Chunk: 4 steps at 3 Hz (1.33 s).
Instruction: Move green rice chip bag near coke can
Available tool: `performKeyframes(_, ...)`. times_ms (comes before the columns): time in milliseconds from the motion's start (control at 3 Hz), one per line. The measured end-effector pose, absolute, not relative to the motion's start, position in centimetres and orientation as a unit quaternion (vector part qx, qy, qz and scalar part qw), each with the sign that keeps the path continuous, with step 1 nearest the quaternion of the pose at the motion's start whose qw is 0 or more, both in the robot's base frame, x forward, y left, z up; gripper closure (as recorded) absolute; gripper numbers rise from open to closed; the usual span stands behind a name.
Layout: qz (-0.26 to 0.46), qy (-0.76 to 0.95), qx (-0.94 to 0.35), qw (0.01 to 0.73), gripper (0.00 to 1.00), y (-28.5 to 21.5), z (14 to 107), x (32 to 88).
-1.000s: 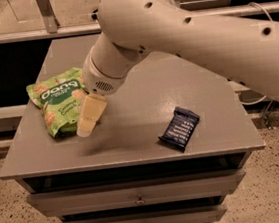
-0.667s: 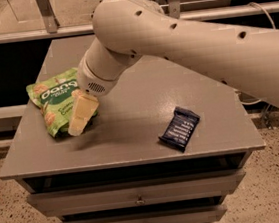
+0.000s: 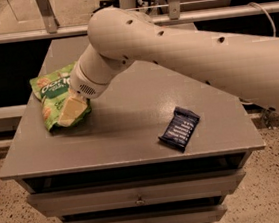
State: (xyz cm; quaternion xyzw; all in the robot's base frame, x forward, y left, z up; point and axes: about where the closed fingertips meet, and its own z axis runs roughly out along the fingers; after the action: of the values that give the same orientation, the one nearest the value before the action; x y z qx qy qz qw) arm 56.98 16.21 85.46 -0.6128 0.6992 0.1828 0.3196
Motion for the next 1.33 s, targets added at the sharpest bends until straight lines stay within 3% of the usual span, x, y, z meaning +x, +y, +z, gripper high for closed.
performKeyframes(667, 0.176, 0.708, -0.599, 0.329, 0.86, 15.0, 85.6, 57.4)
performKeyframes(1000, 0.154, 0.708, -0.594, 0.35, 1.0, 12.3, 87.7, 57.2)
performKeyframes(1333, 0.12, 0.714, -0.58, 0.373, 1.0, 7.6, 90.1, 57.3)
